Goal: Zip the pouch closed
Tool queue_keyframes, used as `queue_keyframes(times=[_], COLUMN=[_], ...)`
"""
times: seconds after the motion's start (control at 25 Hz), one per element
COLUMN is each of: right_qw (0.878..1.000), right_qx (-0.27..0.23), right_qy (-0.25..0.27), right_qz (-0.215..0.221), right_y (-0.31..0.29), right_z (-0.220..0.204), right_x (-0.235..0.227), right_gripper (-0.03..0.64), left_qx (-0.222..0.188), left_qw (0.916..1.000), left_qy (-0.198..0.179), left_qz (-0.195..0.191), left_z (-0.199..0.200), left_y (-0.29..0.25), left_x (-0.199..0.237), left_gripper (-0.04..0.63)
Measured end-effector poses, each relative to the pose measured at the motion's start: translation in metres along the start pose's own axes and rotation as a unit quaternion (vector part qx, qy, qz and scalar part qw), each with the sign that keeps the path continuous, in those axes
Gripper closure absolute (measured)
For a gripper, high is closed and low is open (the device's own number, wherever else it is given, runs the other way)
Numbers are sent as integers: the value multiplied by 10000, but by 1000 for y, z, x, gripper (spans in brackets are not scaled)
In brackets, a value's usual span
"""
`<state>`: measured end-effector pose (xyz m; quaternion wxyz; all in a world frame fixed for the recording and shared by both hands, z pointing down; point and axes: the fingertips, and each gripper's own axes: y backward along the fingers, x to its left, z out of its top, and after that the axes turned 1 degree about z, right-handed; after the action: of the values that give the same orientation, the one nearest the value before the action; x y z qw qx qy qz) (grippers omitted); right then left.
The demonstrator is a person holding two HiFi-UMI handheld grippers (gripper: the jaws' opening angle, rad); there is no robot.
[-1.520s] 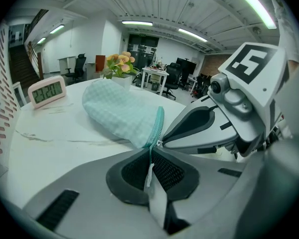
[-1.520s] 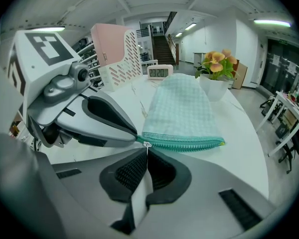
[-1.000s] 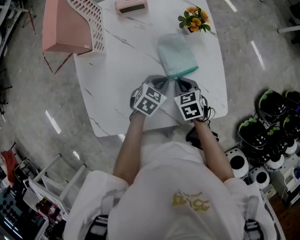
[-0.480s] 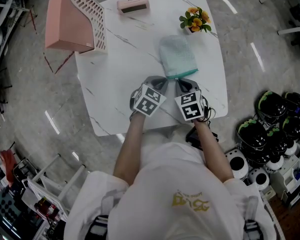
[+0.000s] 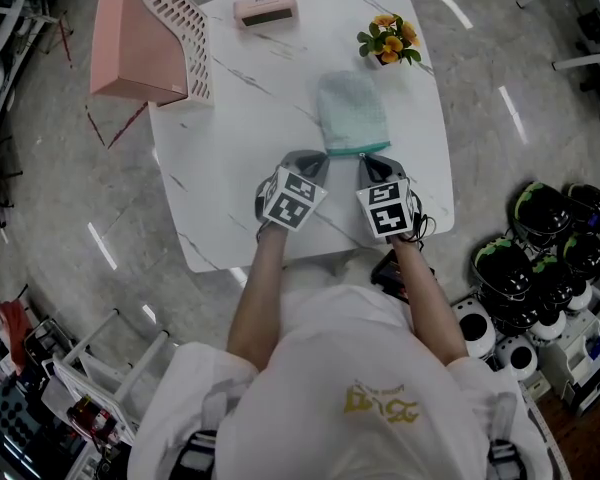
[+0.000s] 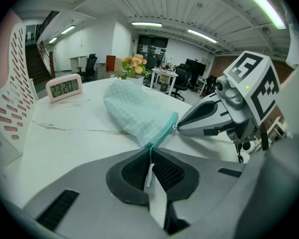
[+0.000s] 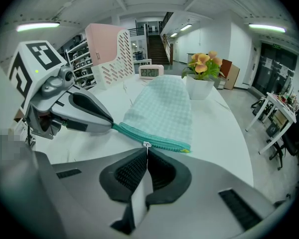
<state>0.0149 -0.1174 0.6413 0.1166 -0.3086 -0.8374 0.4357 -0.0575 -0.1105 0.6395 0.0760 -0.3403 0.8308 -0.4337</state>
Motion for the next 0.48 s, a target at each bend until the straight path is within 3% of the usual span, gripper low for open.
queue_keyframes(times=[0.48], right_qw=[9996], right_qx=[108], right_qy=[-119], right_qz=[-229], right_y=[3], right_z=[-8], right_x=[-26], right_gripper=[600], left_qx=[8], left_qw=[9997], left_qy=[149], left_qz=[189], left_z=[-9], left_y=[7], left_x=[17], left_gripper=[561])
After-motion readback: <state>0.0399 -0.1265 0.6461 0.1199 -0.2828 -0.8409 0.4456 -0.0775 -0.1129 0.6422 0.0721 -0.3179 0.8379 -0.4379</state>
